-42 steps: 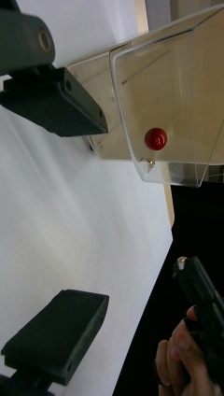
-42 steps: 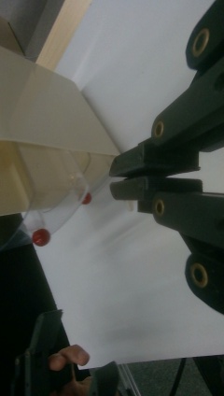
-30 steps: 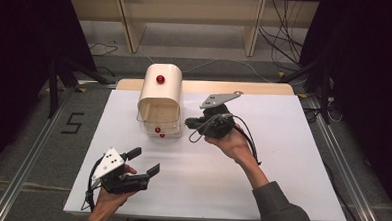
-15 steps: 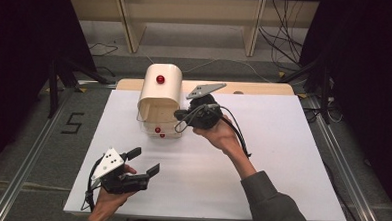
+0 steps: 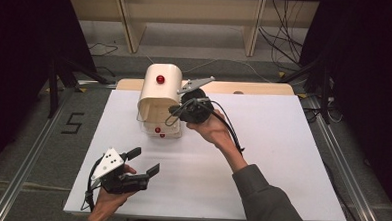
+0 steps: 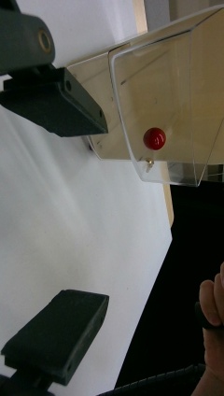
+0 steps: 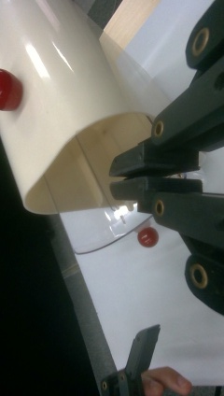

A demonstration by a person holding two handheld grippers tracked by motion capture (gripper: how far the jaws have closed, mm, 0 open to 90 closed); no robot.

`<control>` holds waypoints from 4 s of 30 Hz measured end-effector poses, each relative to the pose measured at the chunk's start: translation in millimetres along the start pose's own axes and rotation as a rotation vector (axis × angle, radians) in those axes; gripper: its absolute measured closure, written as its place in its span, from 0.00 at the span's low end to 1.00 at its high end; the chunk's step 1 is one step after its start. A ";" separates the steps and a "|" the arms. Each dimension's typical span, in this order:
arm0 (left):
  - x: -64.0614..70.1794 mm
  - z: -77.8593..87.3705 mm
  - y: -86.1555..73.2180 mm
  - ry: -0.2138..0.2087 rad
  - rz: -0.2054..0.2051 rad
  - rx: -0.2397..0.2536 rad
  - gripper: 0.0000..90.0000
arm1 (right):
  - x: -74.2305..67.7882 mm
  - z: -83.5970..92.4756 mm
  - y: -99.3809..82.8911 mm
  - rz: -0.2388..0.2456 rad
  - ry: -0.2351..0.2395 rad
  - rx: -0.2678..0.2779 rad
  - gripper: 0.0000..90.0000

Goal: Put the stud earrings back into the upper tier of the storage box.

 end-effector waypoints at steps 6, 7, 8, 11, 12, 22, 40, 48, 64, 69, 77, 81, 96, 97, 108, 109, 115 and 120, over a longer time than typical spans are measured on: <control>-0.1 0.0 -0.1 0.001 -0.002 -0.002 0.16 | 5.0 -11.2 -2.8 -0.002 -0.024 -0.026 0.97; -0.2 -0.1 0.0 0.001 -0.001 -0.001 0.16 | 5.6 -12.3 -3.0 -0.005 -0.027 -0.031 0.97; -0.3 0.0 -0.1 0.002 -0.001 -0.001 0.16 | 6.1 -13.6 -2.9 -0.006 -0.027 -0.033 0.97; -0.2 0.1 0.0 0.002 -0.001 -0.001 0.16 | 6.9 -15.7 -3.9 -0.002 -0.032 -0.043 0.96; -0.3 0.2 0.1 0.002 -0.001 -0.001 0.16 | 6.7 -16.3 -4.6 0.001 -0.032 -0.045 0.96; -0.7 0.6 0.6 0.003 0.000 0.002 0.16 | 5.6 -13.9 -5.2 0.001 -0.022 -0.048 0.84; -0.9 0.5 0.3 0.003 0.002 0.001 0.16 | 5.4 29.5 -9.7 -0.018 -0.031 0.042 0.54; -1.2 0.5 0.3 0.004 0.003 0.001 0.16 | 18.5 49.5 -28.0 -0.040 -0.065 0.056 0.48; -1.7 0.1 -0.3 0.005 0.006 -0.001 0.16 | 18.5 78.6 -58.1 -0.087 -0.059 0.121 0.39; -1.5 -0.5 -0.9 0.004 0.005 -0.007 0.16 | 16.0 88.2 -70.3 -0.100 -0.060 0.151 0.38; -1.8 -1.1 -1.6 0.005 0.007 -0.010 0.16 | 14.9 103.3 -95.8 -0.138 -0.054 0.206 0.35; -1.3 -1.0 -1.4 0.004 0.005 -0.010 0.16 | 15.2 107.2 -112.9 -0.156 -0.059 0.212 0.34; -0.4 -1.0 -2.0 -0.004 0.006 -0.013 0.16 | 2.7 129.2 -157.2 -0.193 -0.076 0.306 0.32; -0.4 -0.9 -2.1 -0.005 0.006 -0.013 0.16 | 2.0 130.5 -160.7 -0.189 -0.082 0.308 0.32; -0.8 -0.9 -2.6 -0.003 0.006 -0.016 0.16 | 1.6 152.8 -195.8 -0.214 -0.152 0.335 0.32; -0.7 -1.0 -2.7 -0.003 0.004 -0.017 0.16 | 2.3 153.8 -198.1 -0.219 -0.155 0.337 0.32; -1.0 -0.3 -2.5 -0.006 0.006 -0.016 0.16 | 4.5 154.8 -207.1 -0.237 -0.168 0.326 0.30; 0.1 -0.6 -2.9 -0.009 0.003 -0.019 0.16 | 4.2 154.3 -209.7 -0.239 -0.164 0.318 0.29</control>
Point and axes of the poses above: each handheld gripper's, and its own axes: z roughly backward along the jaws, y roughly out of its top, x roughly to its right, the point moved 10 cm from there along -z, roughly forward along the jaws, and after that the axes turned 2 degrees about y, right-handed, at the moved point
